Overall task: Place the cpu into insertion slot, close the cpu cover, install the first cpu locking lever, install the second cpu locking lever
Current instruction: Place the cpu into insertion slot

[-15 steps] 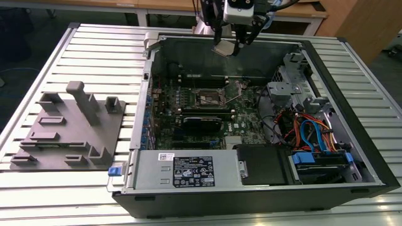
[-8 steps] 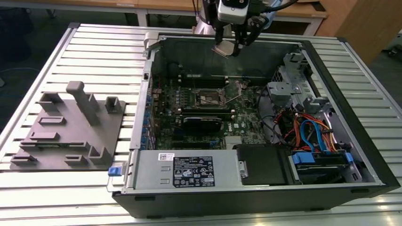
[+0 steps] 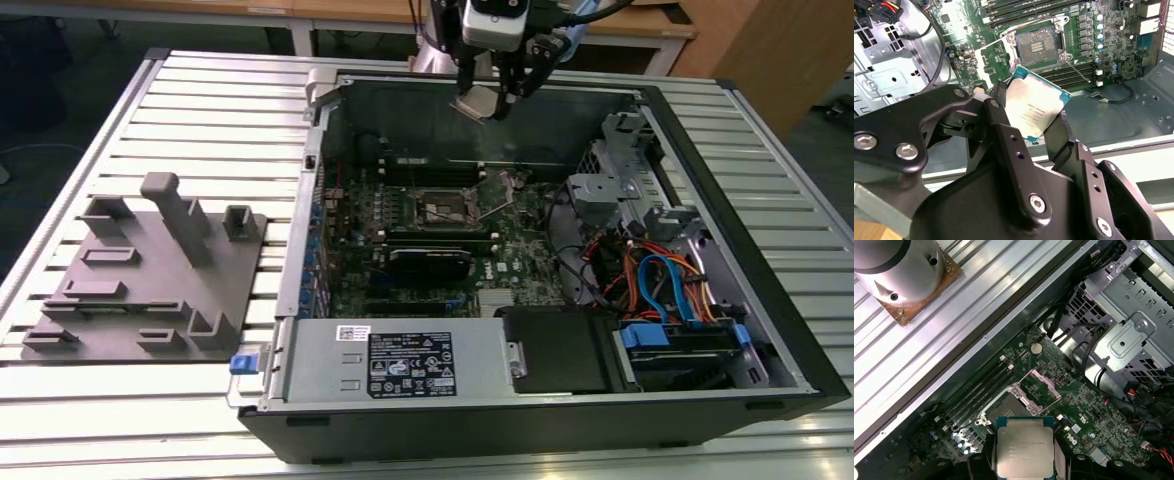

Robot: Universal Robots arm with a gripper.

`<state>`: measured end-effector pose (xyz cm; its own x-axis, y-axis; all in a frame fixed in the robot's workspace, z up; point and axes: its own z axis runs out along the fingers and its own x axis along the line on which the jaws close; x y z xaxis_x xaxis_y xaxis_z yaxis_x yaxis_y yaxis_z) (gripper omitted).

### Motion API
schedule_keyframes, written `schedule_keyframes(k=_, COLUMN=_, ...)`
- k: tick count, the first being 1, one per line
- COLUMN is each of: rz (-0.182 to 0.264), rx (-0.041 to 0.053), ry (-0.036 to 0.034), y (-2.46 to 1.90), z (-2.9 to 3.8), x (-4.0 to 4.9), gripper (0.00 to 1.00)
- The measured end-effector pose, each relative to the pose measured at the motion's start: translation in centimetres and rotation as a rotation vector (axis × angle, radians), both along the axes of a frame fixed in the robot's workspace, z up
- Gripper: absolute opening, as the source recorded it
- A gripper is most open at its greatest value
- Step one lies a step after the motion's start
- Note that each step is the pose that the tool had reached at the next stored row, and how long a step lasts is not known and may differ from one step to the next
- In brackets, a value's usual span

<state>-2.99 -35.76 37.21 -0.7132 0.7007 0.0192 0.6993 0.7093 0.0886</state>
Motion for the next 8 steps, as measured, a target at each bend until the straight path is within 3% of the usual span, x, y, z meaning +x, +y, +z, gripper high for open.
schedule_keyframes(k=8, rz=-0.016, rx=0.0001, ry=-0.0001, y=0.0, z=0.0, x=0.0, gripper=0.54)
